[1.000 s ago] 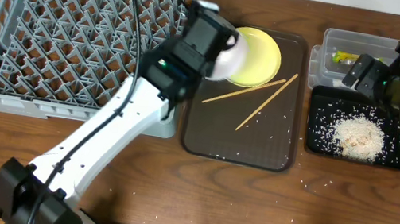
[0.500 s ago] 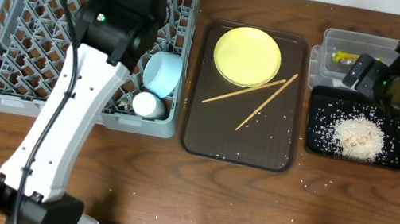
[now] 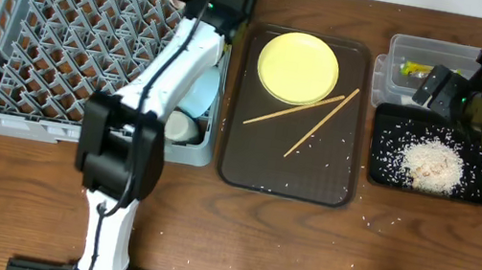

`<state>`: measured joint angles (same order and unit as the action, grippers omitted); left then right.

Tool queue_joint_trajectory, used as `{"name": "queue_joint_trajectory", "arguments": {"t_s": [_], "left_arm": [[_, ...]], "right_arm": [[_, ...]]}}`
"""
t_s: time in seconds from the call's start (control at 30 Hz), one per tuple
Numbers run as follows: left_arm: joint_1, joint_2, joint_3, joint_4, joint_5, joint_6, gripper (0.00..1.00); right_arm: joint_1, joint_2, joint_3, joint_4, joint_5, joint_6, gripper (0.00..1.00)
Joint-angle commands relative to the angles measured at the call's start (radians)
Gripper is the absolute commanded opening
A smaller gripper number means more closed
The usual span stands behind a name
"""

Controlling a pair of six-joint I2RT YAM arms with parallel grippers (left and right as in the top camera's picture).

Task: Sort waste into correct bins and load items into the dishwasher
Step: 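Carry the pink bowl left and set it in the dish rack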

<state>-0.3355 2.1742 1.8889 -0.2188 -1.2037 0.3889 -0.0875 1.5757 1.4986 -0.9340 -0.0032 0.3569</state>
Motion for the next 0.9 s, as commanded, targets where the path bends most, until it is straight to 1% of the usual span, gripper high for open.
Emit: {"name": "queue_joint_trajectory", "arguments": {"t_s": [0.0,0.13,0.3,0.47,0.67,0.7,0.87], "left_arm": [[0.003,0.041,0.000,0.012,-0.145,-0.063,0.08],[-0.003,0.075,-0.004,0.012,-0.153,-0.100,0.07],[-0.029,0.077,-0.028,-0.005,-0.151,-0.150,0.07],[-0.046,0.078,-0.048,-0.027,-0.151,-0.225,0.07],[-0.034,0.078,-0.074,-0.026,-0.151,-0.237,0.07],[-0.031,0.078,-0.083,-0.026,-0.148,-0.254,0.07],[-0.031,0.089,-0.101,-0.026,-0.114,-0.256,0.07]], "right_arm": [[-0.001,0.001,0.005,-0.002,0.011,0.013,0.99],[-0.001,0.001,0.005,-0.002,0.011,0.013,0.99],[-0.001,0.001,0.005,-0.002,0.011,0.013,0.99],[-0.001,0.001,0.005,-0.002,0.011,0.013,0.99],[-0.001,0.001,0.005,-0.002,0.011,0.013,0.99],[-0.001,0.001,0.005,-0.002,0.011,0.013,0.99],[-0.001,0.001,0.005,-0.002,0.011,0.013,0.99]]}}
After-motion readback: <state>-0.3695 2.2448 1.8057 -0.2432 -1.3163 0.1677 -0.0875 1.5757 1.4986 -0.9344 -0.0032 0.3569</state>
